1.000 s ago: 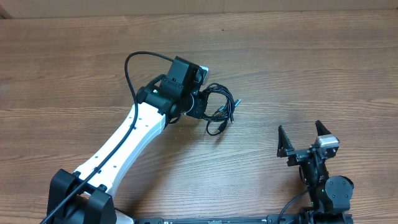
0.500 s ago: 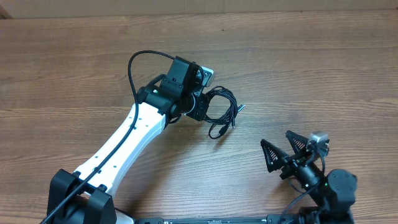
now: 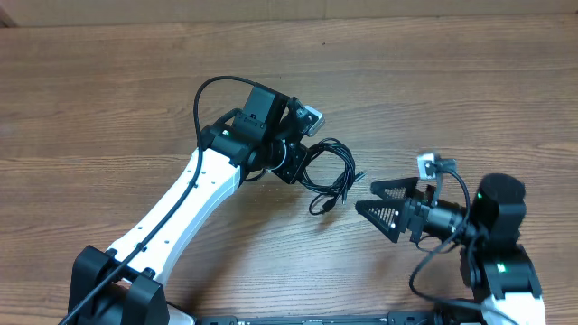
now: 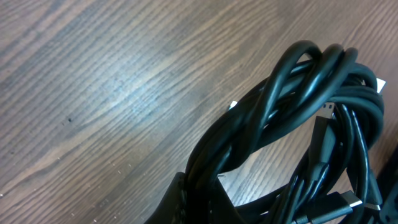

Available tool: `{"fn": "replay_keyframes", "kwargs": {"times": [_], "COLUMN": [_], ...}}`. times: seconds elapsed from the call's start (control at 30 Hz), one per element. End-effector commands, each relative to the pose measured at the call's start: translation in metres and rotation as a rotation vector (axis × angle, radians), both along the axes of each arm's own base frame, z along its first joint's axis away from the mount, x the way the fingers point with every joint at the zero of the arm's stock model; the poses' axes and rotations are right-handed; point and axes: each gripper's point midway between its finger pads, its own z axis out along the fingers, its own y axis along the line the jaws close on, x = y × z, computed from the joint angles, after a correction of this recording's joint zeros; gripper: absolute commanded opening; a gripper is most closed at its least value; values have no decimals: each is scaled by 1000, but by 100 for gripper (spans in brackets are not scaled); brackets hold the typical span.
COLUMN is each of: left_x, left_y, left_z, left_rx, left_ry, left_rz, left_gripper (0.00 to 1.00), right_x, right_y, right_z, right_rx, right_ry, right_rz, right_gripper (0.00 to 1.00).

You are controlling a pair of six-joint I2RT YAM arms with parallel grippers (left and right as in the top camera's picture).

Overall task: Untangle cables
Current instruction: 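Reach the right gripper toward the bundle held by the left gripper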

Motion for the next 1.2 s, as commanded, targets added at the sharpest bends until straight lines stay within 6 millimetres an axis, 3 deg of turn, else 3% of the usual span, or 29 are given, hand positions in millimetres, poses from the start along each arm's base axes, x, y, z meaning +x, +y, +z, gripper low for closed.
{"fn": "replay_keyframes", "kwargs": {"times": [0.0,0.03,0.13,0.33,0.47,0.57,0.67,0.8,0.97,1.07,1.17], "left_x": [-3,-5,-11,-16,-15,-12,3,20,28,28,22], "left_y": [-3,-2,2,5,5,6,23,52,65,65,54], "left_z": [19,18,14,11,11,11,5,0,0,2,5], "left_rx": [-36,-32,-13,-7,-17,-22,33,85,19,-16,-43], "left_ry": [-30,-21,9,55,89,104,112,128,207,244,255], "left_rz": [-46,-46,-44,-7,46,94,297,576,752,766,641], "left_gripper": [4,4,4,4,4,4,4,4,4,4,4], "right_x": [0,4,18,40,38,37,36,42,48,48,55], "right_y": [9,9,9,8,20,29,36,34,30,30,27], "right_z": [8,7,-4,-41,-57,-68,-79,-90,-95,-95,-99], "right_rx": [52,55,53,12,-7,-39,-81,-117,-118,-121,-149], "right_ry": [2,7,32,167,224,249,268,334,391,389,377], "right_rz": [108,106,98,34,65,70,61,-18,-81,-85,-130], "right_gripper": [100,100,85,77,72,57,54,54,54,55,60]}}
